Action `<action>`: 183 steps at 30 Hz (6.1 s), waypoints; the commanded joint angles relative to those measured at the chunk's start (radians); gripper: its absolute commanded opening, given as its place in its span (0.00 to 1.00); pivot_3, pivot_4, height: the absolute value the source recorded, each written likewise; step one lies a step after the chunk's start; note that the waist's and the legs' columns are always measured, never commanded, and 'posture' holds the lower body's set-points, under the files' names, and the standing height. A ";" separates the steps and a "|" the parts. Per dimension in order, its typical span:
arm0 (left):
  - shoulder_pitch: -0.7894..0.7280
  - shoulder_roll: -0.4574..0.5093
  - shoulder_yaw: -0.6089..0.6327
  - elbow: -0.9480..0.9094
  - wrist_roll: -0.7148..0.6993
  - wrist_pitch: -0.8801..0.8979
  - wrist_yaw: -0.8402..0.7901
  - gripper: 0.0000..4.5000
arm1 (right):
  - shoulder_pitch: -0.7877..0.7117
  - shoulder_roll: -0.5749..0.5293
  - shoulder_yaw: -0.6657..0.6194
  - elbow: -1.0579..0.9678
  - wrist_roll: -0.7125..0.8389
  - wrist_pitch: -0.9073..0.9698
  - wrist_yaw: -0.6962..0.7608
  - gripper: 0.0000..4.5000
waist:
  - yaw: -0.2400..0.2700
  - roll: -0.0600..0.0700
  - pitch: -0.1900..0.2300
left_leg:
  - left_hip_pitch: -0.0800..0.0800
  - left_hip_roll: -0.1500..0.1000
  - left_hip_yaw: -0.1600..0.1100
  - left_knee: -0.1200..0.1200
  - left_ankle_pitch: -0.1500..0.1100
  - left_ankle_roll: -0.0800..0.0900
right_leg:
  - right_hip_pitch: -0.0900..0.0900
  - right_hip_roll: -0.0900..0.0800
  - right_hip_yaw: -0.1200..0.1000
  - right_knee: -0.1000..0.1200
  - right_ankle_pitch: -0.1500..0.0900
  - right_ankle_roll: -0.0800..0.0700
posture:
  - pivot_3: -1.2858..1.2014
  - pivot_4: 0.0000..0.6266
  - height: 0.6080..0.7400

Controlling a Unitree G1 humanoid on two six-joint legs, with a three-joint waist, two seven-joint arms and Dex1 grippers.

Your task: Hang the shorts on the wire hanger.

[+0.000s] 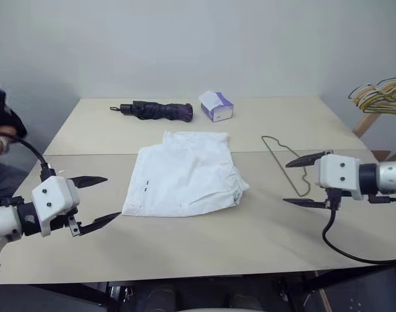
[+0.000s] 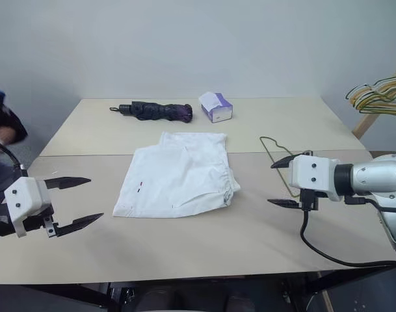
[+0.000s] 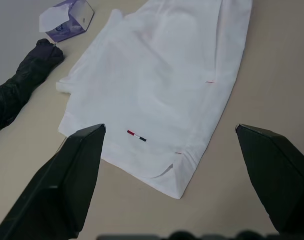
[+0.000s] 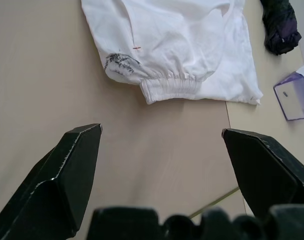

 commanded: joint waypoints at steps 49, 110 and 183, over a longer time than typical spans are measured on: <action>-0.192 0.005 -0.323 0.332 0.223 -0.129 -0.017 1.00 | -0.359 0.401 0.486 0.535 -0.671 -0.576 -0.375 0.01 | -0.007 0.000 0.000 | 0.000 -0.001 0.003 -0.001 0.001 -0.001 | -0.001 0.000 -0.001 0.003 0.001 0.000 | 0.59 0.00 1.00; -1.359 -0.273 -0.314 0.885 0.468 -0.170 0.746 0.00 | -1.036 0.474 0.366 0.949 -0.658 -0.156 -1.009 0.00 | -0.015 -0.005 -0.008 | -0.033 -0.003 0.002 0.008 0.010 -0.015 | -0.033 0.000 -0.002 0.016 0.006 0.001 | 0.56 0.00 1.00; -0.634 -0.142 -0.470 0.031 0.084 0.248 0.179 0.99 | -0.642 0.363 0.198 0.778 -0.196 0.627 -0.397 1.00 | -0.057 -0.002 -0.006 | 0.004 -0.001 0.007 -0.002 0.000 -0.003 | -0.001 -0.003 -0.012 0.003 0.004 -0.005 | 0.54 0.00 1.00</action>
